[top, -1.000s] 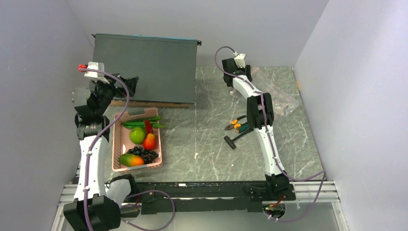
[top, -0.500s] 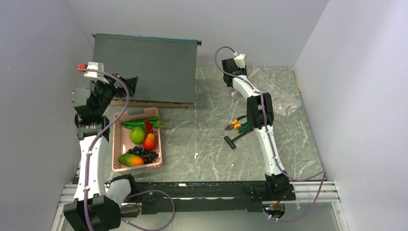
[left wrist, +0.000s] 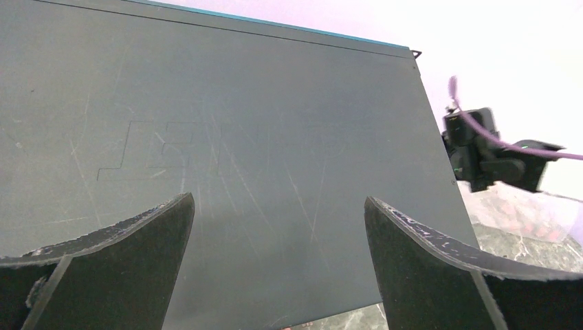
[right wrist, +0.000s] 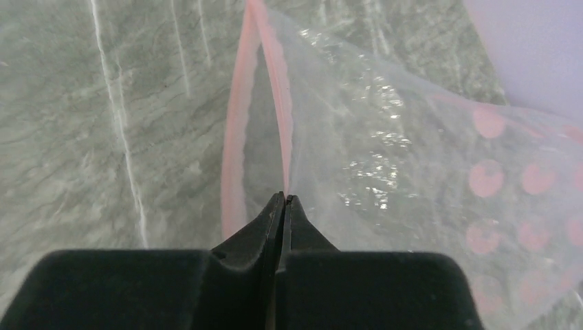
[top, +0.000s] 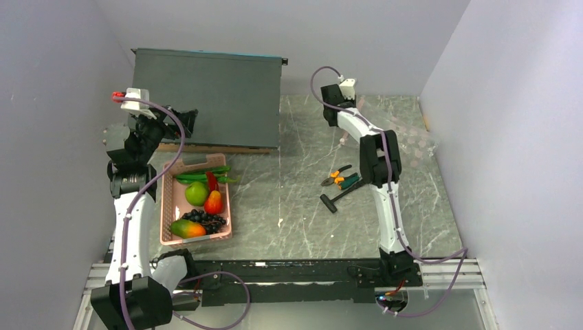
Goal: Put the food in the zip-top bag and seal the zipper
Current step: Pick up the zipper food storage bag at the center of the board.
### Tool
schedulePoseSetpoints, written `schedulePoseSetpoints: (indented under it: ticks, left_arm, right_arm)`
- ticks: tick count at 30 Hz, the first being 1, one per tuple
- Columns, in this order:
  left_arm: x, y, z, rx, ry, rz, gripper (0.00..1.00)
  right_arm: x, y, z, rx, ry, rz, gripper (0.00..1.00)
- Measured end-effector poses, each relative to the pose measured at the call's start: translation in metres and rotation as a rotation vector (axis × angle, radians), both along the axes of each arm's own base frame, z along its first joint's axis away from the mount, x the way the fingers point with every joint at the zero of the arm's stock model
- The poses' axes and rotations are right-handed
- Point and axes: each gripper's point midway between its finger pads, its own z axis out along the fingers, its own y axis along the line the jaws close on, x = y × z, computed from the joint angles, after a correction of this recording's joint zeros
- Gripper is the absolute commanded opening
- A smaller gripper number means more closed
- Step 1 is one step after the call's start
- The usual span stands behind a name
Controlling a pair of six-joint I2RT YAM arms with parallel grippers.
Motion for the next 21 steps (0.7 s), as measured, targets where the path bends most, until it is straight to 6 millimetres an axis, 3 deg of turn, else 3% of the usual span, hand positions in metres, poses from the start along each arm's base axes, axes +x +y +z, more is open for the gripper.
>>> schedulePoseSetpoints:
  ticks: [5,7,11,15,21]
  left_arm:
    - [0.0,0.001,0.0,0.0,0.001,0.002,0.99]
    - [0.0,0.001,0.0,-0.001,0.001,0.002,0.99]
    - [0.0,0.0,0.0,-0.001,0.0,0.001,0.98]
    - [0.001,-0.006,0.0,0.002,0.0,-0.009,0.99]
    - [-0.003,-0.041,-0.008,0.069,0.009,-0.055,1.0]
  right_arm:
    - [-0.019,0.001,0.072,0.094,-0.104,0.016,0.0]
    - [-0.031,0.002,0.111,0.145,-0.166,0.036,0.0]
    - [-0.061,0.005,0.157,0.234,-0.242,0.102,0.0]
    - [-0.105,0.011,0.168,0.323,-0.246,0.19,0.0]
    - [-0.162,0.031,0.171,0.483,-0.248,0.305,0.0]
